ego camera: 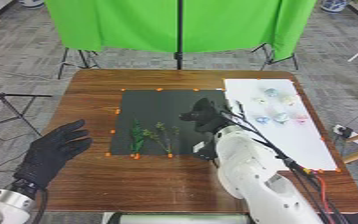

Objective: Arrange flowers

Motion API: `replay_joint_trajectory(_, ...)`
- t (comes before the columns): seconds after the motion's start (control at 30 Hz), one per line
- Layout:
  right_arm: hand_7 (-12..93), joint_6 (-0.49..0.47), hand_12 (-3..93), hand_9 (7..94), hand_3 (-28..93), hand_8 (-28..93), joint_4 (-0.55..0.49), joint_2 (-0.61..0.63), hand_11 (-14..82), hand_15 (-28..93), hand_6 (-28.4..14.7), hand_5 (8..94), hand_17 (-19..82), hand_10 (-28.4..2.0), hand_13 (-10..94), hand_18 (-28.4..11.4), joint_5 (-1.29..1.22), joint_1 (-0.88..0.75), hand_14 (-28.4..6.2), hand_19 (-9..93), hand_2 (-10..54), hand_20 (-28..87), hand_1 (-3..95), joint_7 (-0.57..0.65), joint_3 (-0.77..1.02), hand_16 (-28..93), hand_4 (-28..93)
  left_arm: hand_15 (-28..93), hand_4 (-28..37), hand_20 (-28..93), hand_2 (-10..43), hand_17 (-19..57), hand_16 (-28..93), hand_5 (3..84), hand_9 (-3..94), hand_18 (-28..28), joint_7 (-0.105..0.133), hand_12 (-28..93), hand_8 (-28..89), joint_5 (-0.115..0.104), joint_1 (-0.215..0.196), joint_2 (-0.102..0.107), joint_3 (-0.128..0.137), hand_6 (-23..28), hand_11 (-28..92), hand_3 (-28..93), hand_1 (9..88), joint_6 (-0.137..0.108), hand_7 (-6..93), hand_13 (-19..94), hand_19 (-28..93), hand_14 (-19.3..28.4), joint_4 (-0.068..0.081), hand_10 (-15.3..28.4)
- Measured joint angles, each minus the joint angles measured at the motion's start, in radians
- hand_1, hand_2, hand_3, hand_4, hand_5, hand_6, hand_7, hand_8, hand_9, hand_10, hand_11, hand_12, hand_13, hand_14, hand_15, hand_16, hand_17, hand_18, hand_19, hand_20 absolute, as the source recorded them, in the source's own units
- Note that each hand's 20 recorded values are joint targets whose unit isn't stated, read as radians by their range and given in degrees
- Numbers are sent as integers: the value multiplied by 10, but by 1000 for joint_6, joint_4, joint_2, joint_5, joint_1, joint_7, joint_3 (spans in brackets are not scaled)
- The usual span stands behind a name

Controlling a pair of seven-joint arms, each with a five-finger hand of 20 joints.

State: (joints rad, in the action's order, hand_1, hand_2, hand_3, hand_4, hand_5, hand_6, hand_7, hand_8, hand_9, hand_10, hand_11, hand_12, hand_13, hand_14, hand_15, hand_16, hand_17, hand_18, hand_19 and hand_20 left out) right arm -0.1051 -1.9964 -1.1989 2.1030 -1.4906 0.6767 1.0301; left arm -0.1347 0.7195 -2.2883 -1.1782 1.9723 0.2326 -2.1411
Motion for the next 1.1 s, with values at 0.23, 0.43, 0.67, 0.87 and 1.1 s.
replay_joint_trajectory(0.23, 460, 151, 265, 332, 747, -196, 70, 166, 558, 750, -123, 316, 228, -181, 363, -188, 224, 45, -137, 813, -95, 339, 266, -10, 9, 165, -283, 559, -283, 92, 11, -95, -65, 328, 283, 232, 7, 136, -144, 2, -10, -2, 6, 54, 375, 757, 245, 0, 282, 221, 552, 165, -1, 140)
replay_joint_trajectory(0.43, 438, 52, 277, 374, 727, -175, 137, 272, 578, 780, -125, 355, 238, -181, 407, -191, 227, 89, -138, 831, -95, 353, 263, 45, 12, 174, -283, 561, -283, 92, 11, -94, -65, 329, 283, 232, 8, 137, -144, 4, -11, -3, 6, 54, 375, 757, 245, 0, 282, 221, 552, 166, -1, 140)
replay_joint_trajectory(0.67, 524, -8, 337, 547, 715, -202, 184, 302, 614, 802, -62, 503, 305, -150, 548, -192, 263, 110, -122, 886, -95, 386, 268, 53, -41, 294, -283, 560, -283, 92, 10, -95, -65, 328, 283, 232, 7, 136, -144, 4, -11, -3, 6, 54, 375, 757, 245, 0, 282, 221, 552, 166, -1, 141)
replay_joint_trajectory(0.87, 542, -7, 345, 587, 723, -206, 238, 320, 614, 798, -50, 525, 329, -139, 585, -194, 317, 155, -114, 907, -95, 393, 273, 53, -141, 315, -283, 561, -283, 92, 10, -94, -65, 329, 283, 232, 6, 136, -144, 5, -11, -2, 6, 54, 375, 758, 244, 1, 282, 221, 552, 166, 0, 141)
replay_joint_trajectory(1.1, 544, -5, 350, 606, 753, -208, 295, 326, 608, 792, -48, 533, 341, -136, 603, -197, 447, 183, -110, 919, -95, 392, 269, 64, -188, 331, -283, 558, -283, 92, 11, -95, -65, 328, 282, 232, 5, 136, -145, 5, -10, -2, 7, 54, 375, 757, 245, 1, 282, 220, 552, 165, 0, 140)
